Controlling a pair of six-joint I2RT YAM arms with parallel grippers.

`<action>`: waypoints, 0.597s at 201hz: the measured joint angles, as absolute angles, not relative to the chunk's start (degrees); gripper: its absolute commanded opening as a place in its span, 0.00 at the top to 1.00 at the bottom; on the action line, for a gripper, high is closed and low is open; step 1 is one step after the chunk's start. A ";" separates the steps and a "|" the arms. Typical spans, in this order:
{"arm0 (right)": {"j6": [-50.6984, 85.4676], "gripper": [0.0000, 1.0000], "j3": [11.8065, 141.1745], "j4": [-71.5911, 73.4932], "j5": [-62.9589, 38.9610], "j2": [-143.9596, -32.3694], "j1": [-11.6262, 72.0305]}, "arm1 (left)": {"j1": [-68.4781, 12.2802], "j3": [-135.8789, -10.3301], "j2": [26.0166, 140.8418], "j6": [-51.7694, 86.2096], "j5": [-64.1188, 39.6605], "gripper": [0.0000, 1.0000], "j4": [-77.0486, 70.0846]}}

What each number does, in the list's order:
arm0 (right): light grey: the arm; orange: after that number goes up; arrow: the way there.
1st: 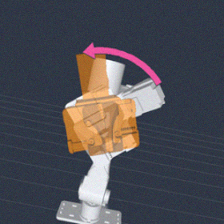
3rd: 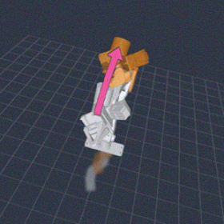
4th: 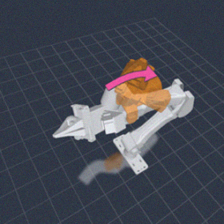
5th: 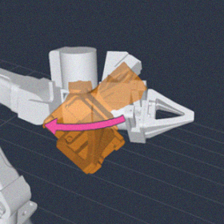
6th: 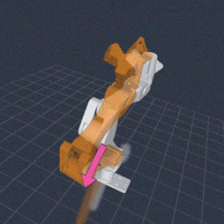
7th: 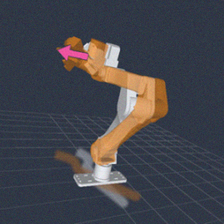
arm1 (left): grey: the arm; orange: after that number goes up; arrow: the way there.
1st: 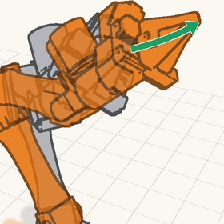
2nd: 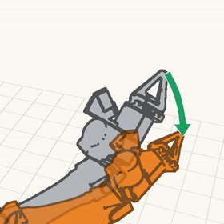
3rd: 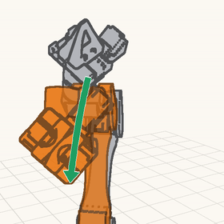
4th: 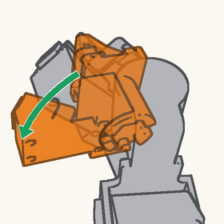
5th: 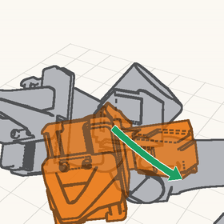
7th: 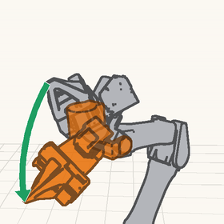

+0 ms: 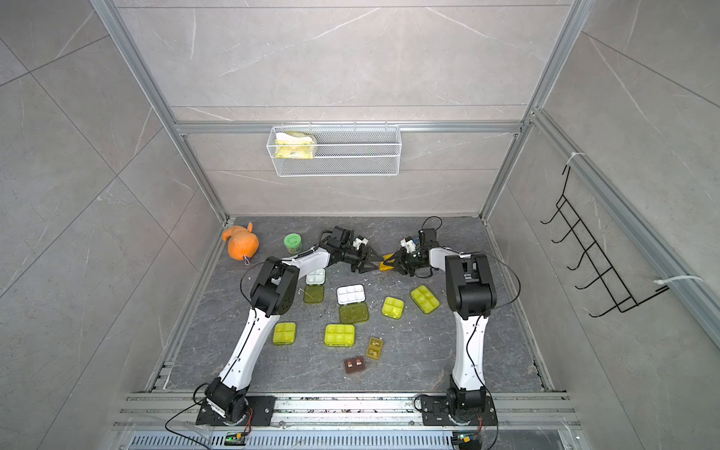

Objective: Close pillboxes
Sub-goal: Pick up the pillbox at the center of the board.

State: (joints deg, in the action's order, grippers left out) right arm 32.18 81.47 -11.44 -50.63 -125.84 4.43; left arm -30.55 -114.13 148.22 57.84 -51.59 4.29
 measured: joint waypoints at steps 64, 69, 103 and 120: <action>35.51 0.74 74.74 -6.02 -52.42 -121.32 4.43 | -28.62 -100.75 140.14 57.98 -51.57 0.44 2.09; 36.10 0.74 74.08 -5.43 -52.66 -120.84 4.43 | -28.42 -99.61 139.41 58.13 -51.53 0.43 1.83; 40.01 0.74 68.93 -0.51 -55.02 -116.49 4.43 | -27.11 -88.75 133.47 62.04 -51.20 0.42 -4.51; 42.85 0.74 65.95 2.76 -56.84 -113.51 4.43 | -26.48 -83.40 130.37 65.71 -51.20 0.40 -9.78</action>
